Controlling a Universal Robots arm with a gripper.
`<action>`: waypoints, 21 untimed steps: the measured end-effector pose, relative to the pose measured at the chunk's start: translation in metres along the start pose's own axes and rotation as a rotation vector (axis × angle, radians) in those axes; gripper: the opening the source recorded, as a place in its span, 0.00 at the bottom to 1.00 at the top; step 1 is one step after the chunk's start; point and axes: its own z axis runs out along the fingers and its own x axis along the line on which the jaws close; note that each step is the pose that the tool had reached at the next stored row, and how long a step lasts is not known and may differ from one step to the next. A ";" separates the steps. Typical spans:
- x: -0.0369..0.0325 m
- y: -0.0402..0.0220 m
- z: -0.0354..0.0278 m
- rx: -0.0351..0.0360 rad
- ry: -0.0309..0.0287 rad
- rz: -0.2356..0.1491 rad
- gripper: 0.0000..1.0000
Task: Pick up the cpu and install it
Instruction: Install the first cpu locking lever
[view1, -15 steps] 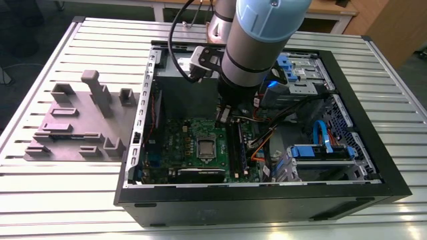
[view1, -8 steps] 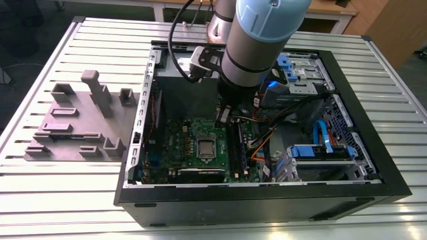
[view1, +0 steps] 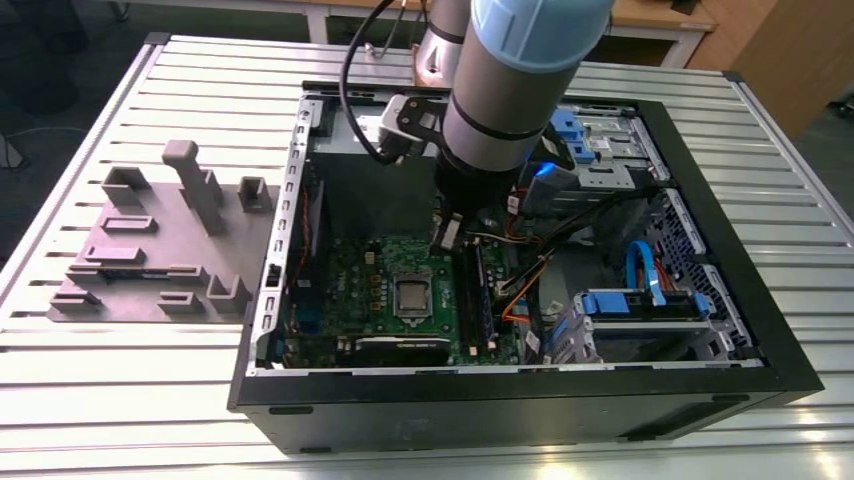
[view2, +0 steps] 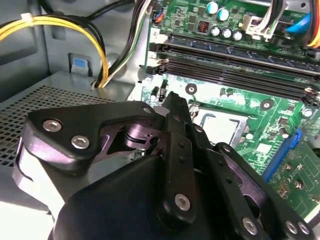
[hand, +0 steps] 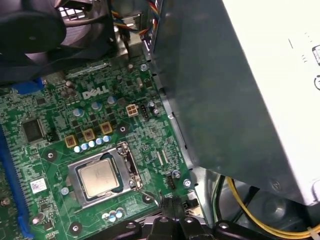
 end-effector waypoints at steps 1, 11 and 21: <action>0.0001 0.0004 -0.0007 0.0003 0.0009 0.000 0.10; 0.0034 0.0057 -0.0038 0.0009 0.0011 -0.006 0.10; 0.0119 0.0027 -0.0052 -0.0010 -0.0037 -0.008 0.10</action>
